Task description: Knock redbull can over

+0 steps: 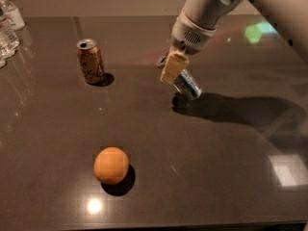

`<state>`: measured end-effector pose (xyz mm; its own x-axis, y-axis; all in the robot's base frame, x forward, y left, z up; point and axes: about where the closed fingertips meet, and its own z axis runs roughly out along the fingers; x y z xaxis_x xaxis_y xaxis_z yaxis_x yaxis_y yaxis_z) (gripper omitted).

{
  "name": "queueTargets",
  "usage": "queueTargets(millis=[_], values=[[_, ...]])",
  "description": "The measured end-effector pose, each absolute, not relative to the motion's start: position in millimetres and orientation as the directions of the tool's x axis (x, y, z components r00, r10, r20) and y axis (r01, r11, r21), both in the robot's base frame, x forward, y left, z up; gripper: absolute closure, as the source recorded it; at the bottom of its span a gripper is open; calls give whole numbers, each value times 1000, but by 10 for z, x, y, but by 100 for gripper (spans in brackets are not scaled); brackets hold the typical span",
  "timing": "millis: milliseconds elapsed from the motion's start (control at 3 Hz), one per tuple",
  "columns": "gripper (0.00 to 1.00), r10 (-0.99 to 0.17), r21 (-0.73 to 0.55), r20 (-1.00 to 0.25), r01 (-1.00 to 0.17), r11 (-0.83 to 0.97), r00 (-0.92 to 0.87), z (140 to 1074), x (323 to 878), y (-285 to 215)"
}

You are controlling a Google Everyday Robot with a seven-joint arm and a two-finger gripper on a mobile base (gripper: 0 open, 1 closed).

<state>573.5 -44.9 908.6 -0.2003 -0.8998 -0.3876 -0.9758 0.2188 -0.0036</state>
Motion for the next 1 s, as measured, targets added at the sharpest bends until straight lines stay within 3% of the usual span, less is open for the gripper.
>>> queueTargets(millis=[333,1000], values=[[82,-930,17,-306,-978,206,-201,8927,5673,-540],[36,-962,51,-206,-984,172,-179,8680,5603,-621]])
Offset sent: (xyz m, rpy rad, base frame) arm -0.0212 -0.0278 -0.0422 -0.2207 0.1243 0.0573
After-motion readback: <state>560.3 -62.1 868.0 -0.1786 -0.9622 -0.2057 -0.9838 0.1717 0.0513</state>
